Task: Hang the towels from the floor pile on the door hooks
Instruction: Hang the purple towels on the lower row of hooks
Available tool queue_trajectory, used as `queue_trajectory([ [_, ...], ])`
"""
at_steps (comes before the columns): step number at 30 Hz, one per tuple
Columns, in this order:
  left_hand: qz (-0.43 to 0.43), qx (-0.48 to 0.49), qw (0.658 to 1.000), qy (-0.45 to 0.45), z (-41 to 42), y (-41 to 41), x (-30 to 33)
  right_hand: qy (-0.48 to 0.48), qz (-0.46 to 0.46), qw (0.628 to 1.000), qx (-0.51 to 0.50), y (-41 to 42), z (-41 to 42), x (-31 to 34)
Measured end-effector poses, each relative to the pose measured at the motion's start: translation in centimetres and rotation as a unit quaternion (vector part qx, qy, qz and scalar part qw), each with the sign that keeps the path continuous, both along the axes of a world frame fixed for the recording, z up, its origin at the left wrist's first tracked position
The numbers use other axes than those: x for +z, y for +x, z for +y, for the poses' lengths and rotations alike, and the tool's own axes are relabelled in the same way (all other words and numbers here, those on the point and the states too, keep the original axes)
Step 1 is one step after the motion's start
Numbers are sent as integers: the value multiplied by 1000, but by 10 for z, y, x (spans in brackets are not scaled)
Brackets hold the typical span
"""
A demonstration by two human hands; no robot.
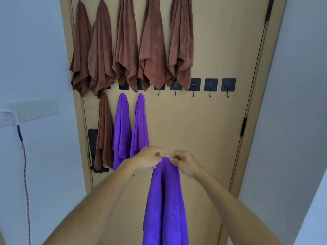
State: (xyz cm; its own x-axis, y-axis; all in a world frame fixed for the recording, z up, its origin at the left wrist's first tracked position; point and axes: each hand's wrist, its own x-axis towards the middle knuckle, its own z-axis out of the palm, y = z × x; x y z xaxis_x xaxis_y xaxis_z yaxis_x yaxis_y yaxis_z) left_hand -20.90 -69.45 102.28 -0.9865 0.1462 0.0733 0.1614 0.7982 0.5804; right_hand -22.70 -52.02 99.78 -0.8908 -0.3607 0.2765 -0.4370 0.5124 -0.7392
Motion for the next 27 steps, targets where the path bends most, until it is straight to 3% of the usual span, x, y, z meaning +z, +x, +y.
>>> queue_trajectory([
  [11,35,1,999,31,-19,-118,38,17,37,999,9,-128,-21,45],
  [20,198,-4,980,20,-58,-210,83,-4,174,985,-20,-213,-65,93],
  [27,282,-34,959,3,-85,-282,122,74,238,962,-116,-282,-92,130],
])
